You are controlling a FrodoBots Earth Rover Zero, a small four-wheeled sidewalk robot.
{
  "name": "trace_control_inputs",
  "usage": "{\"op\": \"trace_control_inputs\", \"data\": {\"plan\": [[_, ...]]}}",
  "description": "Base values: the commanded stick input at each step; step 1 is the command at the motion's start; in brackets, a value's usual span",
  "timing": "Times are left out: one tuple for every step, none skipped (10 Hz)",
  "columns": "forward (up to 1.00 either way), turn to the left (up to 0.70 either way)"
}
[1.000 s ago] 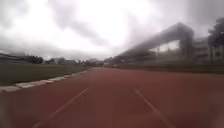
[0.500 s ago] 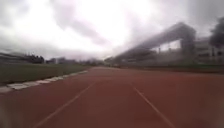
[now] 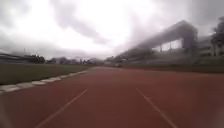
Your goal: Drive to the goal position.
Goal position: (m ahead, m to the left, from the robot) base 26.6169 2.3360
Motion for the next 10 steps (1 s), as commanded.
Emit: {"op": "trace_control_inputs", "data": {"plan": [[0.70,0.00],[0.70,0.00],[0.70,0.00],[0.70,0.00],[0.70,0.00],[0.70,0.00],[0.70,0.00],[0.70,0.00],[0.70,0.00],[0.70,0.00]]}}
